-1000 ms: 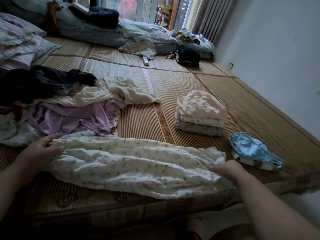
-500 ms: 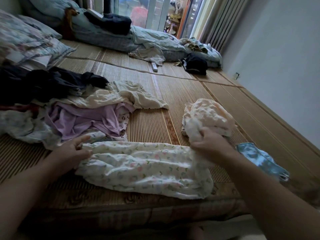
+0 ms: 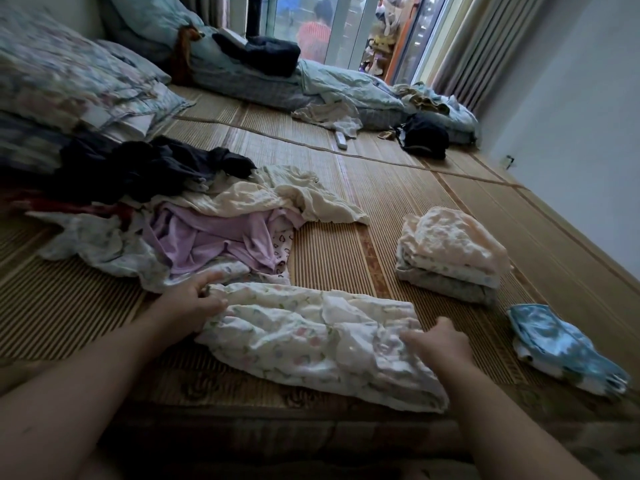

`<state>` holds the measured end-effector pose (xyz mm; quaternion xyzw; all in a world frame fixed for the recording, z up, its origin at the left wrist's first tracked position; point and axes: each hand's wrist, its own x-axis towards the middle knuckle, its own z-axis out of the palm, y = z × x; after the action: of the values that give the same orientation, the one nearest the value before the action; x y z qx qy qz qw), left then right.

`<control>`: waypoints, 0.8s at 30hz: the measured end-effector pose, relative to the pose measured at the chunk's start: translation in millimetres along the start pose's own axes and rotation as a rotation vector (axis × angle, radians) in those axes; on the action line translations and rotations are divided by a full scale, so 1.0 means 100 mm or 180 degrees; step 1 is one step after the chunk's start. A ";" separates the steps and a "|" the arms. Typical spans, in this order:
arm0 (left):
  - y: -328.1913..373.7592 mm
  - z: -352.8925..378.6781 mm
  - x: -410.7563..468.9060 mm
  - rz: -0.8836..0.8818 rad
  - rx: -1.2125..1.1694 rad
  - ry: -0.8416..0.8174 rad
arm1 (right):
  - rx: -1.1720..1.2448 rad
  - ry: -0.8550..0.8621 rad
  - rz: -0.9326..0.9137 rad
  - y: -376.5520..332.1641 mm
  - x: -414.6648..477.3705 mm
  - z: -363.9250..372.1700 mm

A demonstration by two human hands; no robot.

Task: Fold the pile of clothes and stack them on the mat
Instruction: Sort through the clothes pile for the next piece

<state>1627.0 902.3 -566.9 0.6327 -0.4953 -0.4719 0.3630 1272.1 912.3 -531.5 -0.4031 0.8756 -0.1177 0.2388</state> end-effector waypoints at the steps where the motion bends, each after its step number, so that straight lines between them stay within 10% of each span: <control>1: 0.01 0.00 0.00 -0.0038 0.0007 -0.0027 | -0.0055 -0.0240 0.0184 0.06 0.05 0.02; 5: -0.02 0.03 0.05 -0.0186 -0.0141 -0.0048 | 0.0100 -0.0588 -0.0032 0.09 0.13 -0.08; 15: 0.02 0.38 0.06 -0.0314 -0.0160 -0.0478 | -0.0809 0.0611 -0.2108 -0.72 -0.24 -0.59; 24: 0.06 0.38 0.02 -0.0165 -0.0251 -0.0525 | -0.0501 -0.1528 -0.2726 -1.28 -1.26 0.46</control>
<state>1589.5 899.5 -572.9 0.5895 -0.4879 -0.5507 0.3333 1449.7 925.2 -479.4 -0.7591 0.5579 -0.0426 0.3328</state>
